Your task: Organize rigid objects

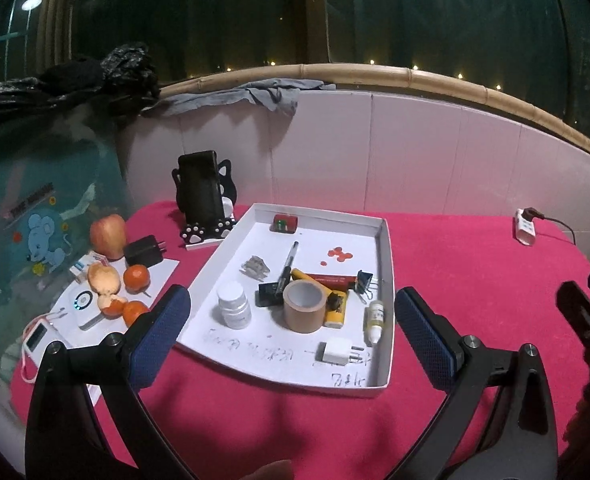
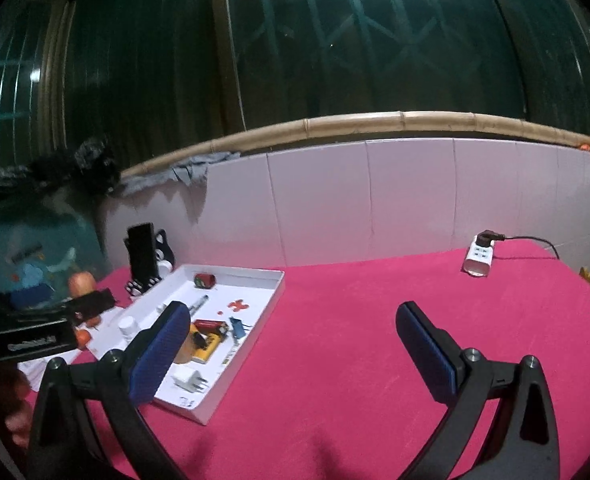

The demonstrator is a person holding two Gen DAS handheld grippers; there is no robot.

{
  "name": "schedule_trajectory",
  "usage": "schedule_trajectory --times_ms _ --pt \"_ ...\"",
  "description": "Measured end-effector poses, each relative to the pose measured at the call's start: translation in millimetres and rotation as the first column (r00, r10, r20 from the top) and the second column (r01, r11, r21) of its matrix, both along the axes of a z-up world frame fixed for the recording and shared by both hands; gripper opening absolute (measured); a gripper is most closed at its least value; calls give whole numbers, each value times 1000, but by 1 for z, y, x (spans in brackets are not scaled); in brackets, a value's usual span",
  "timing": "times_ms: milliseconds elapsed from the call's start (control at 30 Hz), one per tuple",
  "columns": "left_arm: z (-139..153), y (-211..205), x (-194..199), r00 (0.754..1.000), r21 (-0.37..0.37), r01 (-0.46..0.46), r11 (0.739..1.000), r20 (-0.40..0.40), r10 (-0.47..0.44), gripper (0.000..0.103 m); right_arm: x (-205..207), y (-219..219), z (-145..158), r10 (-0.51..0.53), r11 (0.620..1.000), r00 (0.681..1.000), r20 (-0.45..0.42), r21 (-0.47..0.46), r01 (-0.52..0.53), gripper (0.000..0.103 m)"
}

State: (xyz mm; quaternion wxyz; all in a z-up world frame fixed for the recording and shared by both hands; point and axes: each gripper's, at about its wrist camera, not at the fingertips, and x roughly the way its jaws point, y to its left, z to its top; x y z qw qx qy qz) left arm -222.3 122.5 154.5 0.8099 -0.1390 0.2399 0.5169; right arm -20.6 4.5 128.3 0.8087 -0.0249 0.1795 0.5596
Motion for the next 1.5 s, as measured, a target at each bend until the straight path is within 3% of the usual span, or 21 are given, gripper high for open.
schedule_trajectory --times_ms 233,433,767,1500 --pt "5 -15 -8 1000 -9 3 1000 15 -3 103 -9 -20 5 102 995 994 -30 5 -102 103" --pt "8 -30 -14 1000 -9 7 1000 19 -6 103 -17 -39 7 63 998 998 6 9 -63 103" --pt "9 -42 -24 1000 -18 -8 1000 24 9 103 -15 -61 0 -3 999 1000 -30 33 4 103" --pt "7 -42 -29 1000 -20 -19 1000 20 20 103 -13 -65 -4 -15 1000 999 -36 10 15 103"
